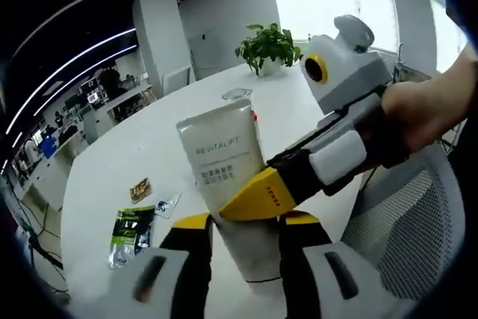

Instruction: Arrange the skincare products in the storage area until every visible bottle or jar stands upright without overlapping.

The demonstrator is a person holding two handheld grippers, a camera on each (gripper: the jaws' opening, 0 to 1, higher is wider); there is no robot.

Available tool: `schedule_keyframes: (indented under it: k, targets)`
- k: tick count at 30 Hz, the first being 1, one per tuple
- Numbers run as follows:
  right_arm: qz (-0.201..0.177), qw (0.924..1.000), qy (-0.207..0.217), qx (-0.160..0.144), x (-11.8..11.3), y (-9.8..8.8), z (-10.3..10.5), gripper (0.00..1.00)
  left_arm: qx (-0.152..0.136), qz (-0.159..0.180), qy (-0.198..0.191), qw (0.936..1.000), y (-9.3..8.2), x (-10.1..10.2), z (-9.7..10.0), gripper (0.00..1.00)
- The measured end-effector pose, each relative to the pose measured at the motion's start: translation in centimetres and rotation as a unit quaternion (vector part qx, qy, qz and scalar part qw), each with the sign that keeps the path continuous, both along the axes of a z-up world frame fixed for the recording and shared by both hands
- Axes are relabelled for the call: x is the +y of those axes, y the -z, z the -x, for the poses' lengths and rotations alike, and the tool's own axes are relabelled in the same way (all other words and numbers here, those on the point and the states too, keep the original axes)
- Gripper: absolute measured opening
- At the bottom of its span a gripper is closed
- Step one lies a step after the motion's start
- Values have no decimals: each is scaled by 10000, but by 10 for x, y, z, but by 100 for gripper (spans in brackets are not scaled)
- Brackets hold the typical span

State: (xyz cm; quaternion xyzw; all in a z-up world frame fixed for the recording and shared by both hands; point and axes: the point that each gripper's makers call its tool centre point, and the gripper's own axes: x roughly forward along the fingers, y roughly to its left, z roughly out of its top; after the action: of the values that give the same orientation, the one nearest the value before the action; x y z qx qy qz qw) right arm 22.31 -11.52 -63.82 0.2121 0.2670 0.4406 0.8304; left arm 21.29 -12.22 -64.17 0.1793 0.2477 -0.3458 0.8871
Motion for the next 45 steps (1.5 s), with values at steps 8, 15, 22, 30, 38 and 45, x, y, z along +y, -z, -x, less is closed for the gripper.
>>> schedule_keyframes:
  k: [8, 15, 22, 30, 38, 45]
  targets:
    - [171, 9986, -307, -406, -12, -4, -1, 13, 500, -10, 386, 9980, 8, 9, 13, 41]
    - [785, 9802, -1460, -1087, -12, 1, 21, 13, 1118, 1141, 624, 9852, -12, 22, 12, 39]
    - [1335, 9366, -2625, -1898, -3, 4, 50, 13, 590, 990, 1660, 9794, -50, 13, 21, 26]
    - [1358, 9155, -3044, -2251, 4, 7, 58, 13, 539, 507, 2414, 9676, -38, -4, 39, 26]
    - [1236, 9144, -3139, -2237, 4, 9, 61, 13, 416, 368, 2591, 9643, -37, -14, 37, 22]
    - [1293, 9076, -3240, -2337, 2, 13, 60, 14, 279, -155, 2961, 9546, -32, -16, 43, 17]
